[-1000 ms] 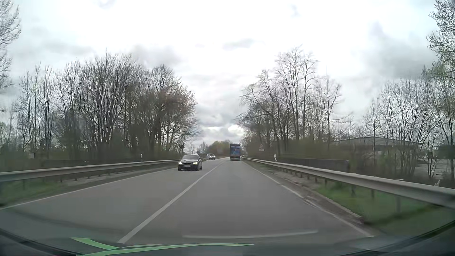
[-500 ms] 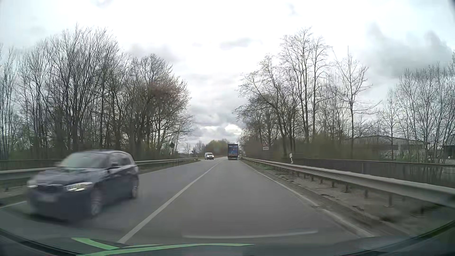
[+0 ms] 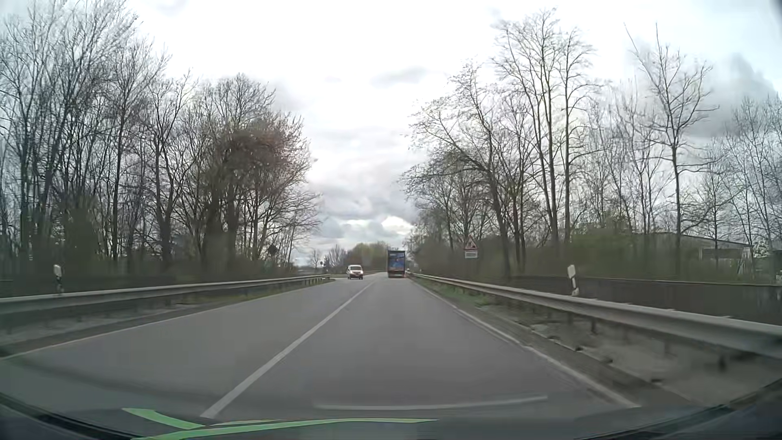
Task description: Follow the waypoints while adhering to traffic rules and regulations
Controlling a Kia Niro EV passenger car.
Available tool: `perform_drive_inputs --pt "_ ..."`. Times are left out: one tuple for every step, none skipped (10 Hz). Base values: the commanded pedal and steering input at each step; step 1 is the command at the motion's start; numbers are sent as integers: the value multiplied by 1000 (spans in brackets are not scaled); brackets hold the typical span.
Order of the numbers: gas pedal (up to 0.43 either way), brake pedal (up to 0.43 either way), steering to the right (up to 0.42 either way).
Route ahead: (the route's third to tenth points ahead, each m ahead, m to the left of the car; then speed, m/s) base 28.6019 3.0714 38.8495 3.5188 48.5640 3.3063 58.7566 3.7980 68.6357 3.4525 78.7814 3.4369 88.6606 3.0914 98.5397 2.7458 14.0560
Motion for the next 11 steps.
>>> perform_drive_inputs --pt "398 0 6" --pt "398 0 5" --pt "398 0 4" --pt "398 0 3" --pt "398 0 3" --pt "398 0 2" --pt "398 0 0" --pt "398 0 -2" --pt "398 0 -2" --pt "398 0 -2" --pt "398 0 -2"
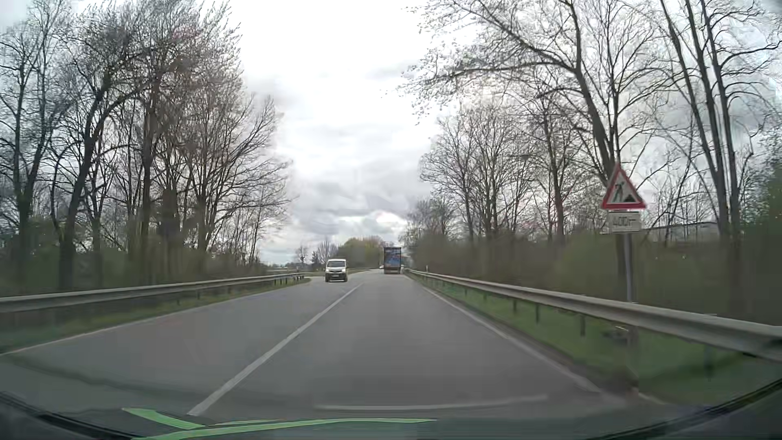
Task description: Follow the waypoints while adhering to traffic rules and regulations
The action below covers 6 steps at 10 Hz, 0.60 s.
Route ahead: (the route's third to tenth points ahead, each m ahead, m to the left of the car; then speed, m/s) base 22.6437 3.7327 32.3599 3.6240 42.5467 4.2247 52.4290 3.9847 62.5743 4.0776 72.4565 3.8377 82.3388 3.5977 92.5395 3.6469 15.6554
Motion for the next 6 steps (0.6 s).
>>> perform_drive_inputs --pt "398 0 -2" --pt "398 0 -1" --pt "398 0 -1" --pt "390 0 -1" --pt "390 0 0" --pt "390 0 0"
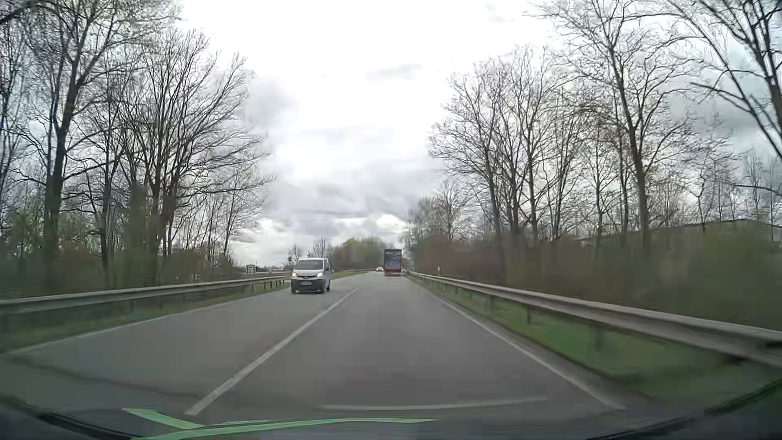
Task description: Follow the waypoints while adhering to traffic rules and regulations
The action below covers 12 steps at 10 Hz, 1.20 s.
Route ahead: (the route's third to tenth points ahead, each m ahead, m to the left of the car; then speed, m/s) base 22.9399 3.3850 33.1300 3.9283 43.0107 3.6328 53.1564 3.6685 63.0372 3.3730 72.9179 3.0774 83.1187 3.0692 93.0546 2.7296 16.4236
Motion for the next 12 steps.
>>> perform_drive_inputs --pt "390 0 0" --pt "390 0 0" --pt "390 0 0" --pt "390 0 0" --pt "378 0 0" --pt "378 0 0" --pt "370 0 0" --pt "358 0 0" --pt "350 0 0" --pt "350 0 0" --pt "331 0 0" --pt "311 0 0"
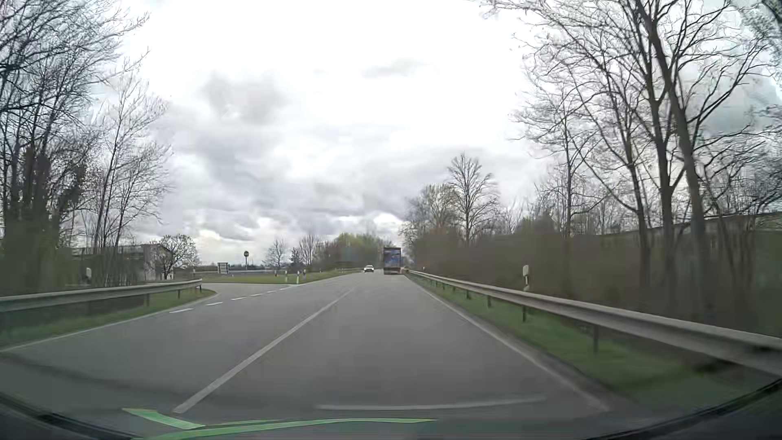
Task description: Follow the waypoints while adhering to traffic rules and regulations
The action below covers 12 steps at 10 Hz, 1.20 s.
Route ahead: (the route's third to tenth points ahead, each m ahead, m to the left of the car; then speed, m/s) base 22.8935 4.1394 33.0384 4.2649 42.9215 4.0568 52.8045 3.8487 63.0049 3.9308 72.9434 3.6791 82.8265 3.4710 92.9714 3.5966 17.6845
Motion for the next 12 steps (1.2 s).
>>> perform_drive_inputs --pt "299 0 0" --pt "287 0 0" --pt "280 0 0" --pt "248 0 0" --pt "189 0 0" --pt "169 0 0" --pt "157 0 0" --pt "130 0 0" --pt "130 0 0" --pt "130 0 0" --pt "130 0 0" --pt "130 0 0"
